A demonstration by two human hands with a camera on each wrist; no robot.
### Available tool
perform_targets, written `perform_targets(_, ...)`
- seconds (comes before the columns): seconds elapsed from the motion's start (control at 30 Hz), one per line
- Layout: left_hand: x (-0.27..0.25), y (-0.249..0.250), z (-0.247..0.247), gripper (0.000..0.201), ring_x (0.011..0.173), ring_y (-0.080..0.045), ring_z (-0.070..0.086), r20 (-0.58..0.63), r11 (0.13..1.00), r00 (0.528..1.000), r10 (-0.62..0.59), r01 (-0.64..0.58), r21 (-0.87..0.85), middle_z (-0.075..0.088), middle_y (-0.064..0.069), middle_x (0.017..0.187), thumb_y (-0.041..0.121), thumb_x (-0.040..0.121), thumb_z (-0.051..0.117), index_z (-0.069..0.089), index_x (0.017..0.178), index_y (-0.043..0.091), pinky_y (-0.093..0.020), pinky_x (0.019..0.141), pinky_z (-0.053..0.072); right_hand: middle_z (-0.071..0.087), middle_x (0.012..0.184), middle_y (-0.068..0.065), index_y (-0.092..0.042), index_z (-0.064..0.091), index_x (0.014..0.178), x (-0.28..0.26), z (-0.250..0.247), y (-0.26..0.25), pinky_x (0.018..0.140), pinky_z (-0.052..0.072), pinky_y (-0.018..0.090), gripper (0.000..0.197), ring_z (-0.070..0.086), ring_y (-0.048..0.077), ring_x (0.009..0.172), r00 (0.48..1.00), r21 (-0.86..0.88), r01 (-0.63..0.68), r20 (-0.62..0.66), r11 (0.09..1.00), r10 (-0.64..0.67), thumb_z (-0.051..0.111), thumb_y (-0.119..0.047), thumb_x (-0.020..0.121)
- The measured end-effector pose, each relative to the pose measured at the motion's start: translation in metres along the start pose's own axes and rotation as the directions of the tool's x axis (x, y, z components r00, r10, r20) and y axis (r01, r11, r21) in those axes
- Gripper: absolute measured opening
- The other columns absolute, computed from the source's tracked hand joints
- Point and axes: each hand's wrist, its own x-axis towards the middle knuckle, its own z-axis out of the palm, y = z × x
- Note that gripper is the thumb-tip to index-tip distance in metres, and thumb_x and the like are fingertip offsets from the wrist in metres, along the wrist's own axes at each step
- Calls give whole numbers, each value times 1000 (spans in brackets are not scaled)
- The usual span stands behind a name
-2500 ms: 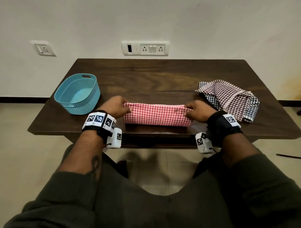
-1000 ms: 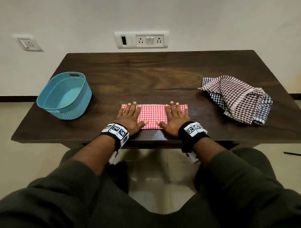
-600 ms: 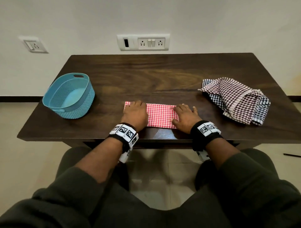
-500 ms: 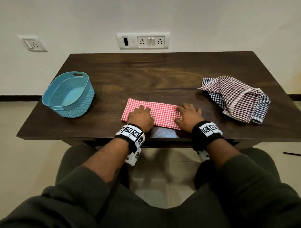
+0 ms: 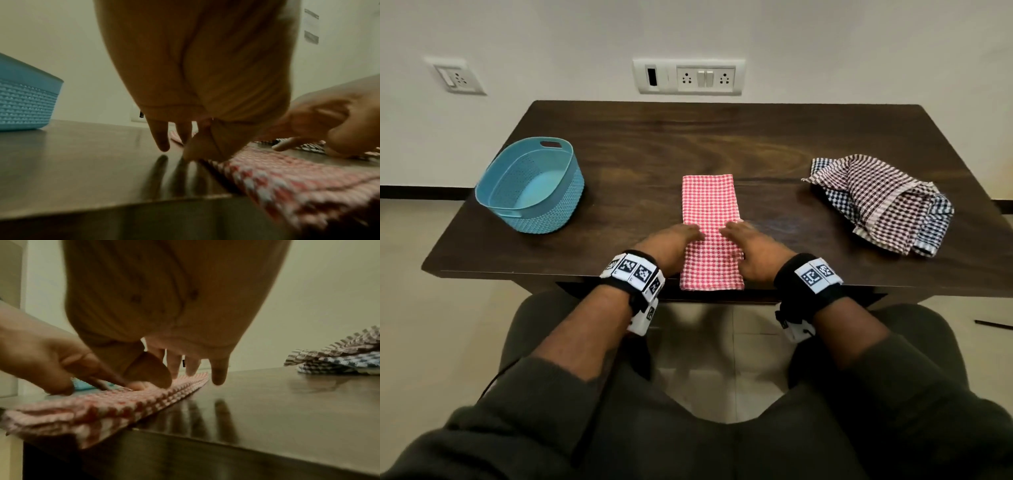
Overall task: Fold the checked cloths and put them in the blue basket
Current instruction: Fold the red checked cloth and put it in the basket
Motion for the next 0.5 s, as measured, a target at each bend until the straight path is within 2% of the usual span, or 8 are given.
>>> perform_targets(0.07, -8, -3, 12, 84, 152, -22, 11, 143, 999, 990, 2, -9, 50, 10, 0, 165, 20, 86, 68, 22, 156, 27, -44, 122, 16, 6, 166, 2, -24, 16, 157, 3, 2, 1, 123, 12, 45, 89, 6, 22, 152, 982, -132, 25, 188, 991, 0, 66, -18, 83)
perform_targets(0.13, -7, -7, 23, 95, 152, -22, 3, 189, 995, 982, -15, -4, 102, 0, 0, 166, 23, 84, 69, 10, 158, 28, -48, 122, 13, -3, 166, 0, -28, 6, 158, 6, 6, 4, 121, 9, 53, 100, -2, 23, 152, 960, -225, 32, 277, 974, 32, 70, -24, 81)
perform_targets(0.27, -13, -9, 34, 89, 152, -22, 7, 80, 990, 996, 41, -51, 131, 5, 0, 166, 21, 86, 66, 13, 157, 28, -47, 122, 16, -6, 166, -2, -30, 1, 157, 2, 15, 7, 121, 8, 55, 118, -4, 23, 152, 965, -279, 45, 262, 959, 31, 82, -27, 72)
perform_targets(0.33, -15, -12, 37, 78, 152, -23, 10, 45, 993, 997, 69, -73, 96, 9, 0, 166, 23, 91, 61, 18, 156, 29, -47, 121, 18, 1, 166, -4, -32, 9, 157, -3, 15, 10, 121, 9, 56, 105, -1, 22, 152, 976, -232, 57, 218, 971, -5, 78, -26, 77)
perform_targets(0.4, -16, -16, 38, 64, 151, -22, 14, 38, 996, 996, 84, -85, 13, 18, 2, 164, 27, 95, 55, 29, 153, 33, -46, 121, 19, 16, 164, -6, -33, 28, 153, -11, 13, 13, 120, 12, 55, 79, 8, 19, 152, 986, -87, 81, 155, 993, -67, 69, -25, 86)
perform_targets(0.47, -16, -18, 33, 47, 146, -20, 30, -5, 985, 995, 95, -95, -143, 37, 4, 156, 39, 95, 52, 46, 142, 38, -42, 118, 28, 38, 155, -8, -27, 51, 142, -19, 6, 13, 119, 23, 41, 52, 30, 15, 145, 992, 140, 112, 51, 984, -120, 66, -25, 92)
perform_targets(0.5, -18, -18, 30, 41, 137, -18, 44, -42, 967, 996, 76, -84, -241, 50, 6, 147, 48, 94, 50, 54, 134, 39, -40, 113, 36, 49, 145, -10, -24, 58, 135, -24, 1, 11, 112, 33, 31, 41, 45, 13, 135, 993, 260, 114, 0, 959, -118, 64, -25, 94)
